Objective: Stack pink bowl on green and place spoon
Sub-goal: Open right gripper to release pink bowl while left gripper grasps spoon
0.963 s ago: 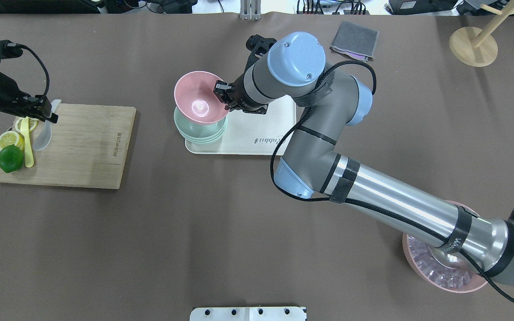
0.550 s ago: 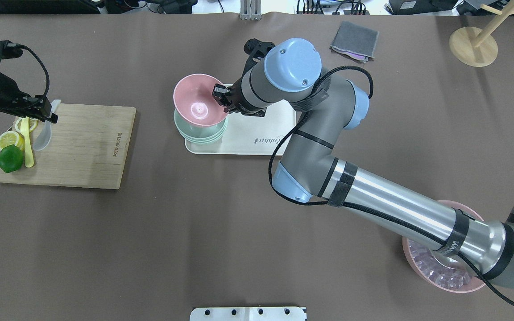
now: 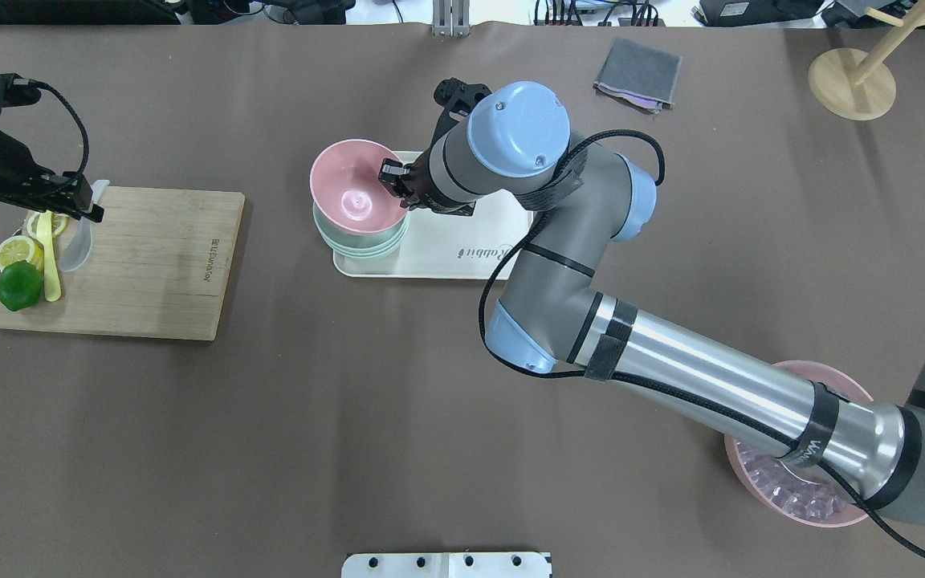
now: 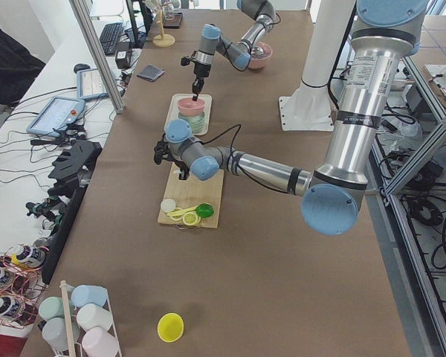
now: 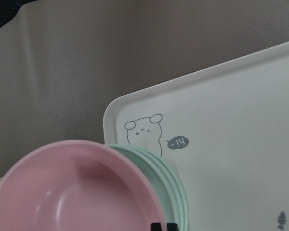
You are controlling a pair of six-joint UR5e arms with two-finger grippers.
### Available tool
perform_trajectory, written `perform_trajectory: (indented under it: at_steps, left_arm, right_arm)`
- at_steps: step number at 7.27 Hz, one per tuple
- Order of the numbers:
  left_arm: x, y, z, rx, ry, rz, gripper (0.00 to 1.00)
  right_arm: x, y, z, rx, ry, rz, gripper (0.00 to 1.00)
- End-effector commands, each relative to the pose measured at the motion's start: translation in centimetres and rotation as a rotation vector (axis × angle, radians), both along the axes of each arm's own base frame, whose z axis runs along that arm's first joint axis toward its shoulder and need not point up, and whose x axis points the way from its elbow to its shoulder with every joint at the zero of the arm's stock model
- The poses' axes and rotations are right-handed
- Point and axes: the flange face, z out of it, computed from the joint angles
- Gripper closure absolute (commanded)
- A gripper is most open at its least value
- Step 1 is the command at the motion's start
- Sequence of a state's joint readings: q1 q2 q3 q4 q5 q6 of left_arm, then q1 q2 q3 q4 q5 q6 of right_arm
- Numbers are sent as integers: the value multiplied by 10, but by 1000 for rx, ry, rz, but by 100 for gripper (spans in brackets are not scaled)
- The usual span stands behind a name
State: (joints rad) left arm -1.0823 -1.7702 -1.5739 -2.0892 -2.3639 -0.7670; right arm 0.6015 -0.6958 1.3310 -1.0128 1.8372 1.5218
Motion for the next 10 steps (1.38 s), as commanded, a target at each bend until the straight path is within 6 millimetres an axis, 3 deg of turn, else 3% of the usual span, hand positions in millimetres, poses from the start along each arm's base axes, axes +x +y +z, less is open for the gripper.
perform_trajectory:
  at_steps: [1, 2, 4, 10]
  left_arm:
    - [1, 0, 2, -4, -2, 1, 100]
    - [1, 0, 2, -4, -2, 1, 100]
    - [1, -1, 2, -3, -3, 0, 100]
    - [4, -3, 6, -10, -8, 2, 100]
  right_arm:
    - [-5, 3, -3, 8, 2, 10, 100]
    - [-10, 0, -9, 9, 2, 12, 100]
    - [-17, -4, 1, 23, -20, 14, 100]
    - [-13, -2, 2, 22, -24, 11, 100]
